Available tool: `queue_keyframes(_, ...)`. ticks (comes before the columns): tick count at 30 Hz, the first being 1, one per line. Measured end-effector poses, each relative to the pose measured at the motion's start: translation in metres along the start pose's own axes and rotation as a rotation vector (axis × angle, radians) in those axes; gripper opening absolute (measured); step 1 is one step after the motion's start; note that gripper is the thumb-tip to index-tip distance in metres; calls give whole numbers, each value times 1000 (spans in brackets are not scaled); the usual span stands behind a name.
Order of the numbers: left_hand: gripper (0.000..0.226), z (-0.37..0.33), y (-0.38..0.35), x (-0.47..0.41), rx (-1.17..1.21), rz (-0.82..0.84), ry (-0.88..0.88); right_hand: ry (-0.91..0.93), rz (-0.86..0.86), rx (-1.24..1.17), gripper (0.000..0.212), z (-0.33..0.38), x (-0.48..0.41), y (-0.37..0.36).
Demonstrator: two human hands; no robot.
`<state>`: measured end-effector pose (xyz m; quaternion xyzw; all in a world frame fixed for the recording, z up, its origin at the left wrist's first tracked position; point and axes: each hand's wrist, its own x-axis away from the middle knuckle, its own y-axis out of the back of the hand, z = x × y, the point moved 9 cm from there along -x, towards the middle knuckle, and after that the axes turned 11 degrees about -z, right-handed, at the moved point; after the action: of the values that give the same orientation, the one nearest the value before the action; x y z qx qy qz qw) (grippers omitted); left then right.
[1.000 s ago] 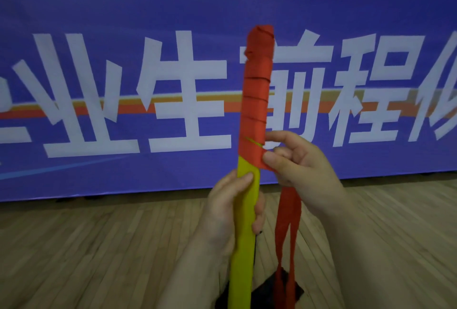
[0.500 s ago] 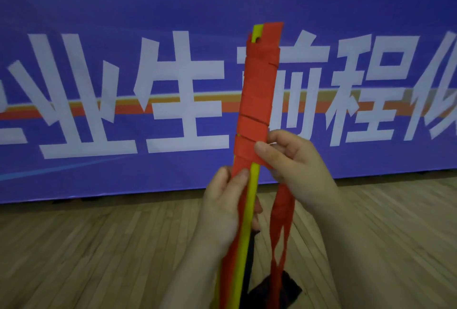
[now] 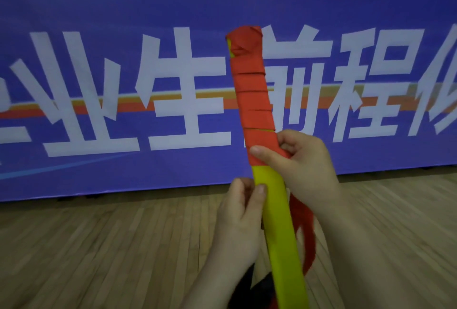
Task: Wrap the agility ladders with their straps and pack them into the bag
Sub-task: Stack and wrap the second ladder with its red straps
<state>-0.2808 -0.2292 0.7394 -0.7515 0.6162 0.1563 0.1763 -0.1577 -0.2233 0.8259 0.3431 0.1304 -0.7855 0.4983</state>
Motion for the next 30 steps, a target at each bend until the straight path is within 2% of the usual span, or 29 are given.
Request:
queue_keyframes(4,24,4,10,-5,17,-170,59,-2,115,-72,37,-4,8,-10)
queue_keyframes(6,26,13,12,-9,101,-125,180,-61,226,-172,43,-9,11,-13)
queue_keyframes(7,25,18,6,-9,233,-35,266,-127,285,-249,42,-14,11,-14)
queue_keyframes(10,35,5,-30,8,742,419,484,-291,583,-523,46,-12,27,-31)
queue_keyframes(11,35,-6,-38,15,852,556,502,-313,643,-587,51,-10,32,-36)
queue_keyframes(12,35,-10,-40,17,869,595,489,-322,636,-629,49,-10,32,-37)
queue_keyframes(13,37,-8,-41,15,827,574,513,-319,562,-635,39,-13,28,-35)
queue_keyframes(15,52,0,-30,11,593,387,548,-224,303,-474,18,-20,13,-19)
queue_keyframes(16,57,2,-21,10,444,297,511,-133,178,-313,22,-18,7,-8)
queue_keyframes(17,51,0,-13,9,290,234,433,-43,87,-143,28,-17,3,-1)
queue_keyframes(18,37,-6,-8,7,153,189,321,13,44,-27,29,-14,2,1)
queue_keyframes(20,30,-11,1,4,-29,69,108,21,53,-20,27,-10,5,-3)
queue_keyframes(22,23,-7,6,2,28,13,109,-5,112,-180,26,-9,9,-9)
queue_keyframes(24,20,1,-1,2,321,156,277,-72,248,-392,35,-13,13,-17)
queue_keyframes(27,20,-18,-31,28,848,714,462,-186,609,-565,57,-13,30,-37)
queue_keyframes(28,21,-27,-36,36,920,838,483,-185,700,-603,56,-7,36,-41)
queue_keyframes(29,23,-30,-38,39,907,870,487,-183,725,-644,50,-1,38,-42)
queue_keyframes(30,28,-29,-41,39,853,859,500,-187,680,-668,43,2,35,-39)
